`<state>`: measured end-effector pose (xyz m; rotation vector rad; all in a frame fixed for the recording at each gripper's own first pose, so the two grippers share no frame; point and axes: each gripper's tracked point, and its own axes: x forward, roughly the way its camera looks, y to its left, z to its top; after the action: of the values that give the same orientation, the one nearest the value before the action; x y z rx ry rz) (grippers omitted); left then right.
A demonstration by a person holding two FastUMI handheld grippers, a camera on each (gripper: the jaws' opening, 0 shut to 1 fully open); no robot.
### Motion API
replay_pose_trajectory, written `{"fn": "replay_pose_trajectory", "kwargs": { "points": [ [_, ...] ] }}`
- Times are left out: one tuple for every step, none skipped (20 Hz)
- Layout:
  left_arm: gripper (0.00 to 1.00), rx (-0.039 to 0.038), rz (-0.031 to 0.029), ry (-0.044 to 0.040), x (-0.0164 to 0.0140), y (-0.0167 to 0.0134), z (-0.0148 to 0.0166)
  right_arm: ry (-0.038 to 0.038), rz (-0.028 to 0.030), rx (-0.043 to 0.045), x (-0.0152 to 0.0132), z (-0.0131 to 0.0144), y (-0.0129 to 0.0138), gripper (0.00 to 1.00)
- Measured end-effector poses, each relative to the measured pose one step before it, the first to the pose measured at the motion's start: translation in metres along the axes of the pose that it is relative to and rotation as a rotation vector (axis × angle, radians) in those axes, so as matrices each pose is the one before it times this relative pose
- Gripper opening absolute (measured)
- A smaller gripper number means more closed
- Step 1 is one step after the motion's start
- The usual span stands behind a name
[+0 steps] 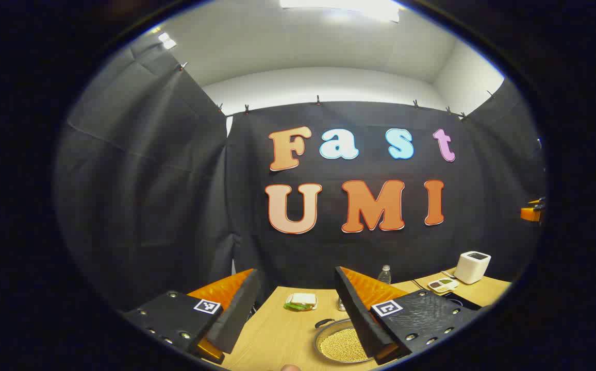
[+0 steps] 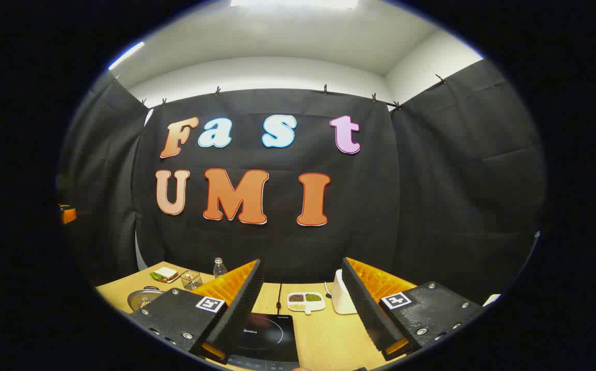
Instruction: First push the handle of the pot to place it horizontally, then grasp the pot with both hands and set it on the induction cooktop.
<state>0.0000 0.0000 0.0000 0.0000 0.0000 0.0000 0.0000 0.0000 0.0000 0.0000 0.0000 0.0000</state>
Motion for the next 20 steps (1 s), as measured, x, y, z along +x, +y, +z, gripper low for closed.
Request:
{"fn": "replay_pose_trajectory", "kwargs": {
  "points": [
    [0.89, -0.01312, -0.00469, -0.00565, 0.00179, -0.00169, 0.00264, 0.00341, 0.00187, 0.00191, -0.00028, -0.00108, -0.00142, 0.95],
    [0.9, -0.00513, -0.00447, -0.00323, 0.00134, -0.00286, 0.00185, 0.00244, 0.00226, 0.00585, -0.00088, -0.00087, -0.00059, 0.95],
    [0.9, 0.00224, 0.00369, -0.00153, 0.00003, 0.00046, -0.00235, 0.00299, 0.0019, 0.00721, -0.00089, -0.00082, -0.0011, 0.95],
    [0.9, 0.00585, 0.00651, -0.00241, 0.00106, 0.00118, 0.00012, 0.00205, 0.00226, 0.00519, -0.00119, -0.0001, -0.00062, 0.95],
    [0.9, 0.0074, 0.0023, 0.00074, -0.00011, -0.00021, -0.00078, 0.00012, 0.00195, 0.00273, 0.00083, -0.00049, -0.00074, 0.95],
    [0.88, 0.00702, -0.00032, 0.00876, -0.00054, -0.00046, -0.00216, -0.00146, -0.00323, 0.0024, -0.00117, 0.00069, -0.00184, 0.95],
    [0.88, -0.00289, -0.00081, 0.00117, -0.00115, -0.00088, 0.00007, -0.00559, -0.00825, 0.0054, -0.00026, 0.00289, -0.00314, 0.95],
    [0.89, -0.00687, -0.00762, 0.00029, -0.00121, -0.00125, 0.00046, -0.00605, -0.00394, 0.0036, 0.00094, 0.00203, -0.00227, 0.95],
    [0.89, -0.00317, -0.00322, 0.00098, -0.00015, -0.00047, -0.0009, -0.00547, -0.00037, 0.00383, 0.00005, 0.00106, -0.00059, 0.95],
    [0.89, 0.00063, 0.00116, -0.00127, 0.00036, 0.0007, -0.00046, -0.00264, 0.00015, 0.00457, -0.00045, 0.00087, 0.0001, 0.95],
    [0.88, -0.00054, -0.00389, -0.01133, 0.00017, -0.00037, 0.00213, -0.00005, -0.00153, 0.00811, -0.0003, -0.00011, 0.00008, 0.95],
    [0.89, -0.00136, -0.00568, -0.01049, -0.00046, -0.00156, 0.00177, -0.00129, -0.00117, 0.01166, 0.00111, 0.00002, -0.0001, 0.95],
    [0.9, -0.00383, -0.00106, -0.0023, -0.00021, -0.00039, -0.00132, -0.00065, 0.00529, 0.01097, -0.00067, 0.00128, 0.00176, 0.95],
    [0.88, -0.00446, -0.00589, 0.00242, -0.00039, -0.00179, -0.00112, 0.00021, 0.00803, 0.00793, -0.00011, -0.00011, 0.00232, 0.95],
    [0.88, 0.00006, -0.01188, 0.003, -0.00085, -0.00382, -0.00162, 0.00143, 0.0071, 0.00379, -0.00128, -0.00073, 0.00217, 0.95],
    [0.9, 0.00595, -0.009, 0.00171, -0.00034, -0.00217, -0.00123, 0.00174, 0.00582, -0.00003, -0.00024, -0.00075, 0.0011, 0.95],
    [0.88, 0.00885, -0.00907, -0.00009, 0.00008, -0.0011, 0.00083, 0.00087, 0.00289, -0.00245, 0.0, -0.00041, 0.00018, 0.95],
    [0.9, 0.00638, -0.01824, -0.00451, 0.00007, -0.00336, -0.00094, 0.00117, 0.00102, -0.00443, 0.0007, -0.00062, 0.00052, 0.95],
    [0.89, 0.0013, -0.02153, -0.00016, 0.00002, -0.00528, -0.00253, 0.00119, 0.00139, -0.00387, -0.00014, -0.00099, 0.00077, 0.95],
    [0.94, -0.00204, -0.01936, 0.0069, 0.00064, -0.00497, -0.00303, 0.00155, -0.00138, -0.0015, 0.00064, -0.00136, 0.00068, 0.95]
  ]
}}
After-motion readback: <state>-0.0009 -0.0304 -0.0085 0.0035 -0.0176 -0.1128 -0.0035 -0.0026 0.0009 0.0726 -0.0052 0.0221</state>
